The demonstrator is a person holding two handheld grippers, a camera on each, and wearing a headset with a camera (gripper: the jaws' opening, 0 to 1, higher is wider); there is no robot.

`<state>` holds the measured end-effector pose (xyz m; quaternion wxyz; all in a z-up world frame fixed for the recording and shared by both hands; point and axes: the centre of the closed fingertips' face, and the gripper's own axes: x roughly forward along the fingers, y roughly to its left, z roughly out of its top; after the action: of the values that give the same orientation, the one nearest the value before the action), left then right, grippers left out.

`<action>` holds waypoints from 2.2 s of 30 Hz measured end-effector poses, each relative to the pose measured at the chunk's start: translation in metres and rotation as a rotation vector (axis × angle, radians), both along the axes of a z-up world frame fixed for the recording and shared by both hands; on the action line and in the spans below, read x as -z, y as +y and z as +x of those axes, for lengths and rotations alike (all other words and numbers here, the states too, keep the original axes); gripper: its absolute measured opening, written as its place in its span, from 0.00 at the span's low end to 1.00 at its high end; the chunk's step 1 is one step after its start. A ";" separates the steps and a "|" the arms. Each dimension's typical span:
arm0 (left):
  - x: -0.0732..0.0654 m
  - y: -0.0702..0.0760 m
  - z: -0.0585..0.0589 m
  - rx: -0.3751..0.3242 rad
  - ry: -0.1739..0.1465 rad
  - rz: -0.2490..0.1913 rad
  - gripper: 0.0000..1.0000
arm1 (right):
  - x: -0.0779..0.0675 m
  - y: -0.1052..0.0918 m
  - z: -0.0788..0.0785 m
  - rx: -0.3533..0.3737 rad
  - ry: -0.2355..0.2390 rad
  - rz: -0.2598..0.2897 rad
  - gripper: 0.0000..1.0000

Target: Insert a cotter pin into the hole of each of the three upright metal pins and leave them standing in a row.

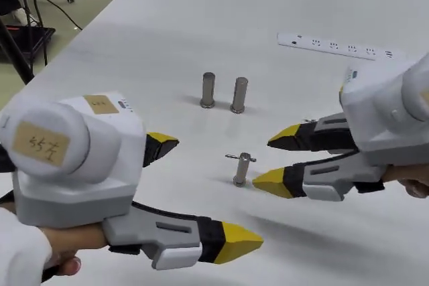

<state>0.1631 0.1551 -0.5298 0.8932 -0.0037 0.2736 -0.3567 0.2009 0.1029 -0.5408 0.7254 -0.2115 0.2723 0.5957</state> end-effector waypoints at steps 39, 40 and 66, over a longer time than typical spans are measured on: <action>-0.019 0.017 0.032 -0.040 -0.006 -0.019 0.98 | -0.018 -0.069 -0.026 0.483 0.140 0.226 0.98; -0.018 0.018 0.034 -0.036 -0.002 -0.008 0.98 | -0.017 -0.071 -0.026 0.487 0.137 0.220 0.98; 0.003 0.051 0.127 -0.062 -0.062 0.168 0.87 | -0.017 -0.094 -0.023 0.602 0.137 0.226 0.96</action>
<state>0.2898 0.2065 -0.5327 0.9090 0.0740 0.2746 -0.3046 0.1782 0.0089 -0.5241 0.8677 0.0007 0.3030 0.3940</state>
